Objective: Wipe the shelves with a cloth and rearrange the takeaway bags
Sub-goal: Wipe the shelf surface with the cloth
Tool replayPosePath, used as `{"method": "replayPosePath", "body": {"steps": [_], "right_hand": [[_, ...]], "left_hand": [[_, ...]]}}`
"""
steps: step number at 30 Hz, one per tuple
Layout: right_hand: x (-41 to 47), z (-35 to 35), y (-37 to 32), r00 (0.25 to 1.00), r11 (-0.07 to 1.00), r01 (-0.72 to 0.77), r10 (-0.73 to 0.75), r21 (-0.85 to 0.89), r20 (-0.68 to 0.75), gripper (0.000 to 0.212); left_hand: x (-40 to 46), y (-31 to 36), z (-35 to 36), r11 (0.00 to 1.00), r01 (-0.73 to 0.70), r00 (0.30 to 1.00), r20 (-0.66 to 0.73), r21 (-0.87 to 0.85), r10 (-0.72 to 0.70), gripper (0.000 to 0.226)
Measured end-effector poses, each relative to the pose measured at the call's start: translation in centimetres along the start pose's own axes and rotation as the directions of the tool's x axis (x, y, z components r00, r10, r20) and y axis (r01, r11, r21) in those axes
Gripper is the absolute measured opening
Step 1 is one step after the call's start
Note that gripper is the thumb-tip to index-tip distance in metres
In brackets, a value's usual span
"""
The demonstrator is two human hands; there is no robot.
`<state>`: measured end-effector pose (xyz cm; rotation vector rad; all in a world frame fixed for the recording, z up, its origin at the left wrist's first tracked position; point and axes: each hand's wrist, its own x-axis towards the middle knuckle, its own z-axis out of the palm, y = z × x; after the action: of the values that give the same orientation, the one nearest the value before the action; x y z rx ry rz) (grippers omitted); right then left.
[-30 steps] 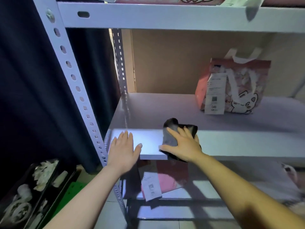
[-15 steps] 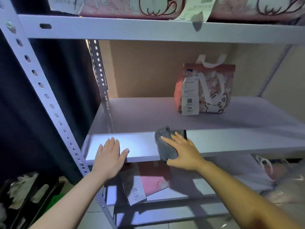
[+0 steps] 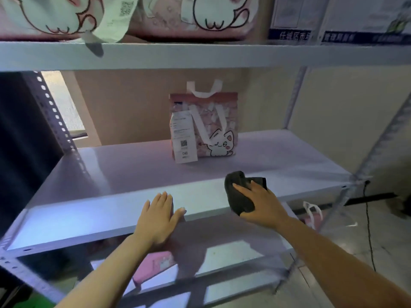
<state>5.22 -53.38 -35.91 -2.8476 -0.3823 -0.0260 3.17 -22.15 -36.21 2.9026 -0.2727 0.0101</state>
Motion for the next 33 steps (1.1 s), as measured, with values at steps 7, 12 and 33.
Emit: {"method": "replayPosePath", "body": {"steps": [7, 12, 33], "right_hand": [[-1.7, -2.8, 8.4, 0.999, 0.999, -0.033, 0.033, -0.011, 0.005, 0.085], [-2.1, -4.1, 13.4, 0.998, 0.998, -0.054, 0.054, -0.017, 0.037, 0.087], [-4.0, -6.9, 15.8, 0.990, 0.965, -0.019, 0.055, 0.263, -0.130, 0.059]], "left_hand": [[2.4, 8.6, 2.4, 0.997, -0.066, 0.998, 0.020, 0.049, 0.065, 0.131], [3.5, 13.0, 4.0, 0.996, -0.062, 0.998, -0.002, 0.069, 0.062, 0.125], [3.7, 17.8, 4.1, 0.991, -0.069, 0.997, 0.050, 0.113, 0.064, 0.109]]}}
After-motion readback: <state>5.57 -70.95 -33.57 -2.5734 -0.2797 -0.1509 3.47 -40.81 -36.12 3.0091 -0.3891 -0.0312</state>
